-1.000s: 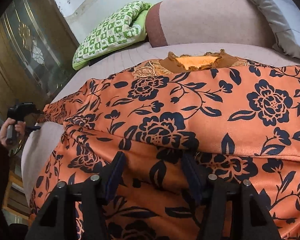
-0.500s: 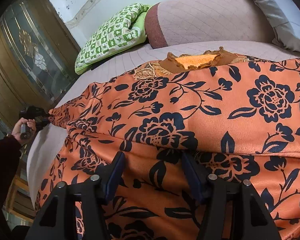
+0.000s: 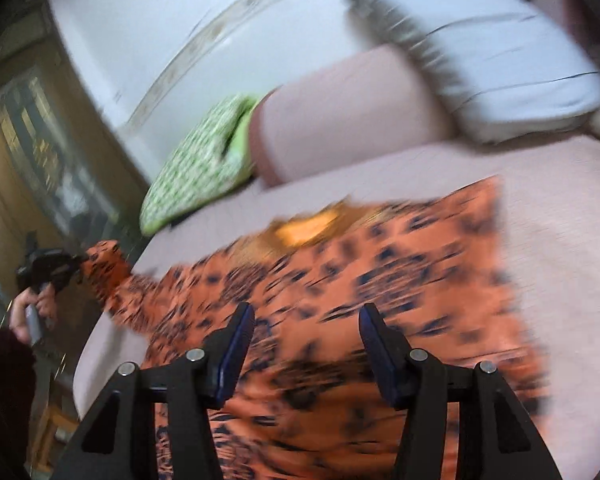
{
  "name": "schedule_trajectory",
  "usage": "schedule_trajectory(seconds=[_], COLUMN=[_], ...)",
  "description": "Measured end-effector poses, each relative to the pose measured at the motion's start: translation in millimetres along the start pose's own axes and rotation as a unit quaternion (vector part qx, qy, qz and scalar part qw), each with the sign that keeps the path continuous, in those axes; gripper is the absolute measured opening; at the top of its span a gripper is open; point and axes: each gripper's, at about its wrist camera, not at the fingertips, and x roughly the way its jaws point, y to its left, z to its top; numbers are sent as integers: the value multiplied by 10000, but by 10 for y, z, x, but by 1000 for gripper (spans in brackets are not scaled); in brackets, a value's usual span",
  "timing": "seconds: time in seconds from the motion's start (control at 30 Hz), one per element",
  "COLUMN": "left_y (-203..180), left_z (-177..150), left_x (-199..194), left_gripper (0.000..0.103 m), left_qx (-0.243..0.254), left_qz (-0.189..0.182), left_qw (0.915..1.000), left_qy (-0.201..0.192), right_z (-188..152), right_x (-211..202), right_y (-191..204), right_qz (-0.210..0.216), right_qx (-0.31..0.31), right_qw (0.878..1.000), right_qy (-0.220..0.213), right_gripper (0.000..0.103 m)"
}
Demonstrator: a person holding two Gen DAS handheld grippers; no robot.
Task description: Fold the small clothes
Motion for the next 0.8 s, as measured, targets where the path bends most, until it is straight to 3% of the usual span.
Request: schedule_trajectory(seconds=[0.13,0.23,0.33,0.4,0.43,0.47,0.53,0.57,0.67,0.8], left_y=[-1018,-1714,-2336,-2768,-2893,-3076,-3260,-3301,-3257,-2806], left_z=[-329,-699,-1199,-1648,-1804,-2052,-2349,-2457,-2508,-2192], left_x=[-52,42,255,469,537,657,764,750,617,548], left_gripper=[7,7,7,8,13,32,54,54,60,76], left_qx=[793,1161,1528,1824,1946,2141,2360,2459,2714,2361], left_qz=[-375,-680,-864,-1018,-1003,-1009,-1019,-1025,-1030,-723], left_qw=[9960,9901,9818,9712,9670,9577,9432,9403,9402,9628], left_qy=[148,393,725,1147,1305,1636,2106,2119,1780,1101], right_z=[142,289,380,429,424,445,444,439,451,433], right_x=[-410,-608,-773,-831,-849,-851,-889,-894,-879,-703], right_y=[-489,-828,-988,-1064,-1101,-1138,-1207,-1226,-1302,-1183], right_qz=[-391,-304,-233,-205,-185,-178,-194,-186,-174,-56], right_qx=[411,1104,1361,1471,1552,1633,1781,1842,1970,1761], right_qw=[9969,9901,9849,9829,9817,9806,9782,9772,9757,9825], right_qy=[-537,-817,-1045,-1086,-1087,-1067,-1047,-1036,-943,-599], right_gripper=[58,58,58,58,58,58,58,59,62,62])
